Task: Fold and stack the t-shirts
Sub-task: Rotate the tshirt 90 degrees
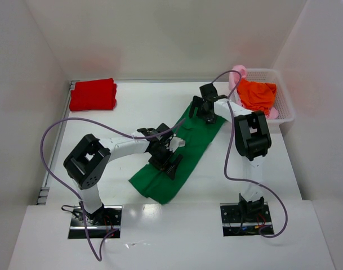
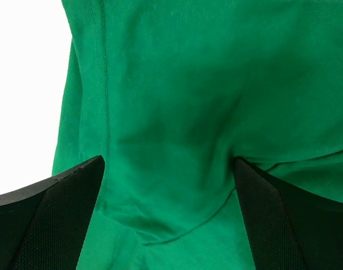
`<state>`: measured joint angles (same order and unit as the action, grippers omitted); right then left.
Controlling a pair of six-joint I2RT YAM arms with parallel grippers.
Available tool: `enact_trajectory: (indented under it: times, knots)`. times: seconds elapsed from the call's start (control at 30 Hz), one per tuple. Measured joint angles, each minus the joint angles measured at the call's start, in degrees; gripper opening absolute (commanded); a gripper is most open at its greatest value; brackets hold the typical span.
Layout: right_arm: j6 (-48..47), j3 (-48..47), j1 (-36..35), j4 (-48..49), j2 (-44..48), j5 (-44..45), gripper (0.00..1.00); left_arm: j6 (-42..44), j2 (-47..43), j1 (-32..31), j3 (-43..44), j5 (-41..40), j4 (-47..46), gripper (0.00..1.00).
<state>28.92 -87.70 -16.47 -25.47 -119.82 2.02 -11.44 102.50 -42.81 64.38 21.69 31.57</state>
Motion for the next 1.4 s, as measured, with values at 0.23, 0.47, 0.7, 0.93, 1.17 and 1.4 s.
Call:
enact_trajectory:
  times: [0.23,0.47,0.7,0.93,1.17,1.4]
  knots:
    - [0.23,-7.73,-1.51,-1.18,-5.19,0.36,1.0,0.0,0.04,0.0,0.0,0.07,-0.06,0.99]
    - [0.17,-23.92,-4.49,-2.82,-15.32,-1.42,1.0,-0.38,1.18,-0.02,1.25,1.43,-0.04,0.99]
    - [0.13,-40.22,-7.17,-5.86,-24.61,-3.3,1.0,-1.46,2.68,-0.04,2.8,3.75,-0.54,0.99]
    - [-0.09,-54.26,-7.39,-10.47,-32.31,-4.67,1.0,-4.65,2.73,-0.05,2.46,3.78,-2.46,0.99]
    - [-1.25,-60.61,-7.38,-12.33,-36.08,-5.13,1.0,-7.05,2.33,-0.04,1.68,3.55,-4.28,0.99]
    - [-2.68,-62.09,-7.38,-13.91,-36.29,-4.1,1.0,-8.31,1.48,-0.16,1.46,1.97,-4.45,0.99]
